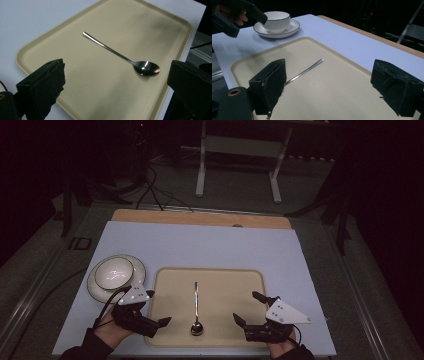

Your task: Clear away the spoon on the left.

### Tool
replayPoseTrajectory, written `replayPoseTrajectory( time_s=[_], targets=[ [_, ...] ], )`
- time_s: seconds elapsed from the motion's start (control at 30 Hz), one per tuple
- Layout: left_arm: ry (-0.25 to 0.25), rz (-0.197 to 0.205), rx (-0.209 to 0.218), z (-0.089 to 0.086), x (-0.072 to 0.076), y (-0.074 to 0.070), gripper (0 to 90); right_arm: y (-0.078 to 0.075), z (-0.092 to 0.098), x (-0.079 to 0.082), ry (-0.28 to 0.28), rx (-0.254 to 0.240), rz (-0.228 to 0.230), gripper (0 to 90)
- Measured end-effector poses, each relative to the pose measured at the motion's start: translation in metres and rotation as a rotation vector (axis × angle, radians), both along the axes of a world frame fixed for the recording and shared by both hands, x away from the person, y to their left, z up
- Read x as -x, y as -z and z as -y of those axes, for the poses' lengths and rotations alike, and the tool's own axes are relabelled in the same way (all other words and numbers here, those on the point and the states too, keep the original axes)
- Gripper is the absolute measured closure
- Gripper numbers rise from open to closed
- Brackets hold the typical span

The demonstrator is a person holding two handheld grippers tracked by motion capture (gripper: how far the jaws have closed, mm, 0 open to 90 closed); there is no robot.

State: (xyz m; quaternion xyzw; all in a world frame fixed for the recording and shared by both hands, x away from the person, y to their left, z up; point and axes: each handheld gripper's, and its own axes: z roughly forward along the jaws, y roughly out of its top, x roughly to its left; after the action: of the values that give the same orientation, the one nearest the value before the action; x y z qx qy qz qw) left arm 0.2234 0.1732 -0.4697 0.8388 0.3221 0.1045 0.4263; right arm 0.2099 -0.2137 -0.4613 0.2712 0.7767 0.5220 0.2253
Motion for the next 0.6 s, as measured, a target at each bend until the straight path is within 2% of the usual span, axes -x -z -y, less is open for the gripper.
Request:
replayPoseTrajectory(
  time_s=[0.27, 0.33, 0.47, 0.6],
  targets=[
    [-0.01, -0.01, -0.023, 0.001, 0.0, 0.017, 2.2, 0.001, 0.0, -0.001, 0.005, 0.005, -0.003, 13.4],
    [-0.016, -0.012, -0.017, 0.001, -0.001, 0.021, 2.2, 0.001, 0.0, -0.001, 0.005, 0.005, -0.005, 13.4],
    [-0.002, -0.009, -0.035, 0.004, -0.001, 0.028, 2.2, 0.002, 0.0, -0.001, 0.002, 0.009, -0.003, 13.4],
    [0.008, -0.01, -0.031, 0.007, -0.001, 0.032, 2.2, 0.002, 0.001, -0.001, 0.003, 0.007, -0.007, 13.4]
  ],
)
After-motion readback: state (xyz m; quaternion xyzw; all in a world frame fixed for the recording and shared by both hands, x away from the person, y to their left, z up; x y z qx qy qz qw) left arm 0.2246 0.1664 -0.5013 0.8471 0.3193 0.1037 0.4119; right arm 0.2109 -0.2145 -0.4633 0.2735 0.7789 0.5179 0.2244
